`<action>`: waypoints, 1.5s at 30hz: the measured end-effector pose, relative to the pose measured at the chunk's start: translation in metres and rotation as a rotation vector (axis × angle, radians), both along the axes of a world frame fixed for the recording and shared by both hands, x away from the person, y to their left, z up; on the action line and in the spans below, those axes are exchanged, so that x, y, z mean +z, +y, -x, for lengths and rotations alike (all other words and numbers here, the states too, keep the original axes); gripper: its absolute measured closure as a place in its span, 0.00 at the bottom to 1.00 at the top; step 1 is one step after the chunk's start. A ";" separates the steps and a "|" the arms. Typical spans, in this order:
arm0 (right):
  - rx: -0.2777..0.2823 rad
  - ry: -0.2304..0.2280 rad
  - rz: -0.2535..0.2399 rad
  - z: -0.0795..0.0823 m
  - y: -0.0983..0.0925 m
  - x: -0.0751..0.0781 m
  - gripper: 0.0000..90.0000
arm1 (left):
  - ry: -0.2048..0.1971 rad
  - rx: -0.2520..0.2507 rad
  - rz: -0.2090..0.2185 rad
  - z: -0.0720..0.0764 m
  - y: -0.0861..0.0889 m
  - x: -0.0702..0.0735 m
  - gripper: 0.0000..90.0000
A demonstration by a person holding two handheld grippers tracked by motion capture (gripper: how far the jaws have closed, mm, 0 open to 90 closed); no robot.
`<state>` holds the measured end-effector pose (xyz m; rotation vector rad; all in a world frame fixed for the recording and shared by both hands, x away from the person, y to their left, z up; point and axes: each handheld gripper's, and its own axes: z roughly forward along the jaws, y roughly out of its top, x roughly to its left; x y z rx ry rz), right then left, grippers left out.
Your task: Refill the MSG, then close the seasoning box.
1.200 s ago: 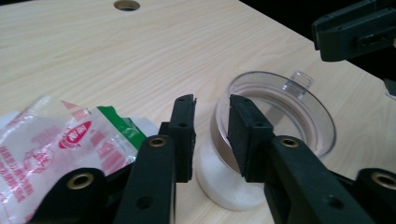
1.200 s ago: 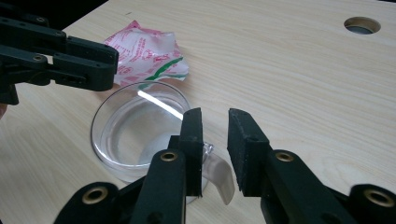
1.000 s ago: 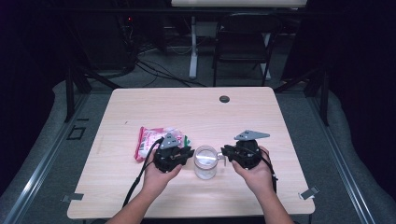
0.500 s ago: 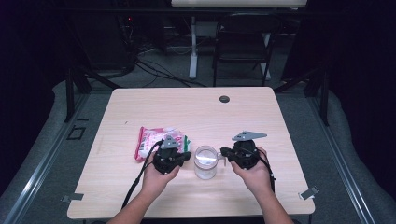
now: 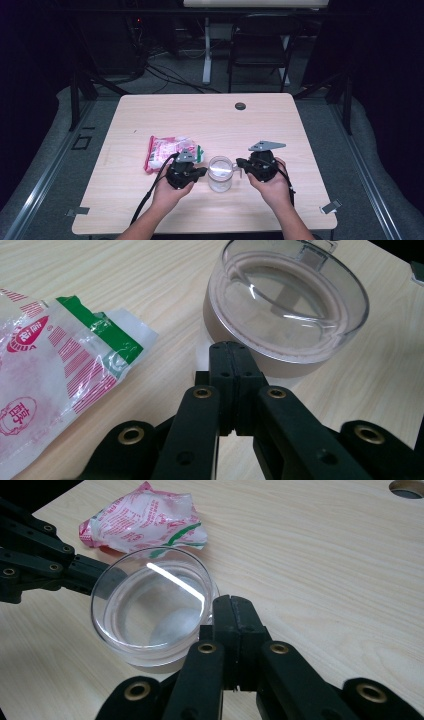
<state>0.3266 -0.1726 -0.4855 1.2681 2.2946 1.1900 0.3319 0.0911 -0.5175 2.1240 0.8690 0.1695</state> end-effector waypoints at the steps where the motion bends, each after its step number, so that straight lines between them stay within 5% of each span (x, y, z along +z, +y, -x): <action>1: 0.001 0.001 0.001 0.000 0.000 0.000 1.00 | 0.006 0.002 0.007 0.000 0.000 0.000 1.00; 45: 0.006 -0.007 -0.015 0.003 0.005 -0.003 1.00 | -0.005 -0.011 0.073 0.001 0.005 0.012 1.00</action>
